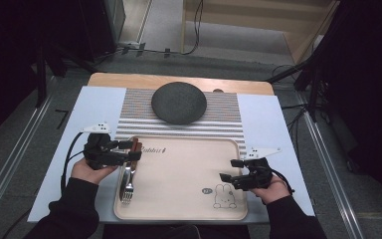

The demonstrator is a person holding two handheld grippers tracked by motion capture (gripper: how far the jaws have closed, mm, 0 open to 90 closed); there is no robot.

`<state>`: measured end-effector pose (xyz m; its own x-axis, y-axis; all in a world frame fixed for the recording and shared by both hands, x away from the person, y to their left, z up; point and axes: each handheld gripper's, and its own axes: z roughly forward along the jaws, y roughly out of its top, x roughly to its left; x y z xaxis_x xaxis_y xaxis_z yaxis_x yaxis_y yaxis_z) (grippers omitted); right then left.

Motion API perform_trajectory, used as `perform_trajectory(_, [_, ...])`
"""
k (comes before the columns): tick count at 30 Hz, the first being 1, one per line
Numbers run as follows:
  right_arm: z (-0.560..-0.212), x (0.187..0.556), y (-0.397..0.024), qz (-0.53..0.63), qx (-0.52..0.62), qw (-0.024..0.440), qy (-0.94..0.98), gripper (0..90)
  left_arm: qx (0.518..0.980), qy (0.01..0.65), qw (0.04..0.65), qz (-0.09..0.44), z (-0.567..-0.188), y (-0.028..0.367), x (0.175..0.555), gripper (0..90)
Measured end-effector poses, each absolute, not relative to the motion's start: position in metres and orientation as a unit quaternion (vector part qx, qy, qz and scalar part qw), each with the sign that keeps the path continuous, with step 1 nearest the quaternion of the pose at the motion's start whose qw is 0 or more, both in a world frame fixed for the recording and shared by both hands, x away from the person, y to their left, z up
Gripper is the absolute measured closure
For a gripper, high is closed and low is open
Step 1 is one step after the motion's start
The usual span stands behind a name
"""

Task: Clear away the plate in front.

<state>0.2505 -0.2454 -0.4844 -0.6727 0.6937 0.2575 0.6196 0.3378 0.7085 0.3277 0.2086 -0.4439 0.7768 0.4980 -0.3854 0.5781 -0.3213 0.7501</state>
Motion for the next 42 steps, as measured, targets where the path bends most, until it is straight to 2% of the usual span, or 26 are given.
perform_trajectory(3, [-0.485,0.251,-0.246,0.414,0.402,0.046,0.816,24.7,0.803,0.333,0.491,-0.051,-0.447,0.206,0.334,28.4])
perform_trajectory(8, [-0.485,0.251,-0.246,0.414,0.403,0.046,0.815,24.7,0.809,0.335,0.481,-0.043,-0.45,0.2,0.34,30.9])
perform_trajectory(14, [-0.485,0.25,-0.248,0.413,0.406,0.045,0.814,24.7,0.82,0.308,0.482,-0.021,-0.452,0.191,0.343,34.4])
perform_trajectory(20, [-0.486,0.249,-0.249,0.412,0.409,0.045,0.813,24.7,0.811,0.304,0.5,-0.02,-0.452,0.184,0.351,41.7])
perform_trajectory(24, [-0.486,0.247,-0.25,0.413,0.411,0.045,0.812,24.7,0.818,0.303,0.489,-0.001,-0.45,0.175,0.356,41.8])
perform_trajectory(29, [-0.486,0.245,-0.253,0.413,0.413,0.045,0.81,24.7,0.825,0.306,0.474,-0.021,-0.451,0.166,0.365,41.5])
perform_trajectory(33, [-0.486,0.243,-0.254,0.413,0.416,0.045,0.809,24.7,0.831,0.295,0.472,-0.01,-0.448,0.157,0.369,41.6])
perform_trajectory(37, [-0.486,0.241,-0.255,0.413,0.417,0.046,0.808,24.7,0.831,0.296,0.47,-0.037,-0.449,0.15,0.38,39.6])
perform_trajectory(42, [-0.486,0.24,-0.257,0.415,0.42,0.046,0.806,24.7,0.828,0.303,0.472,-0.035,-0.449,0.145,0.39,39.1])
